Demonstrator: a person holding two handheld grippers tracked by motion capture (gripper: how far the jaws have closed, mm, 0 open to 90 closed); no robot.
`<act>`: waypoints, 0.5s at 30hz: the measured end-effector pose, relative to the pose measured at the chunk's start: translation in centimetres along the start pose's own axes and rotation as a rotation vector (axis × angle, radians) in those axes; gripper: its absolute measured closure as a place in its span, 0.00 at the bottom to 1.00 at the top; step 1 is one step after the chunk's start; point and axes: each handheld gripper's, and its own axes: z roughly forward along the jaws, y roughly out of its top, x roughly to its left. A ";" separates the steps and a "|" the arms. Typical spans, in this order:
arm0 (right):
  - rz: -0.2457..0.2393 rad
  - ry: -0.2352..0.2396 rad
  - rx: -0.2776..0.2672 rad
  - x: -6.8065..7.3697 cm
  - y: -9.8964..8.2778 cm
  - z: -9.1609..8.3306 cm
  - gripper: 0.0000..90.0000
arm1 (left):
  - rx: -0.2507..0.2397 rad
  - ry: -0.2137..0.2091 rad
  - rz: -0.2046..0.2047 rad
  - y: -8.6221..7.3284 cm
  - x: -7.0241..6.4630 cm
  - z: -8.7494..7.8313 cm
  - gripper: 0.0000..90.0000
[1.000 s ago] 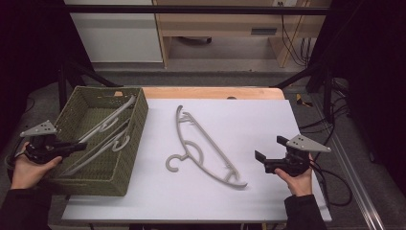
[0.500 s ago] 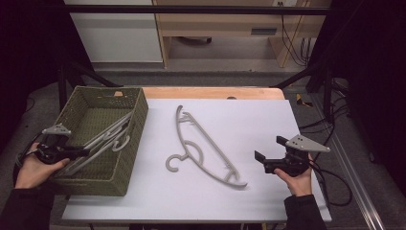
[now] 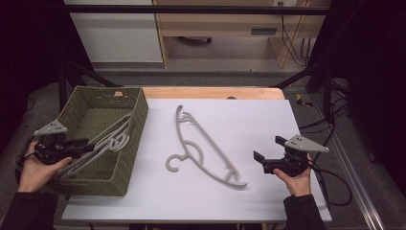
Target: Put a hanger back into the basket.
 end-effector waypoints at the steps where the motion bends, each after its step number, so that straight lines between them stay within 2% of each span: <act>1: 0.001 0.000 0.000 0.0 0.0 0.0 0.00 | -0.018 0.000 0.006 0.2 -0.3 0.0 0.59; 5: 0.008 -0.001 -0.009 0.1 0.0 0.0 0.00 | -0.077 0.012 0.003 0.8 -1.7 0.2 0.46; 7: 0.009 0.001 -0.010 0.1 0.1 0.0 0.00 | -0.124 -0.008 -0.004 1.1 -2.6 0.4 0.40; 15: 0.014 0.017 -0.011 0.4 0.2 0.0 0.00 | -0.243 -0.026 0.023 1.7 -6.3 1.0 0.22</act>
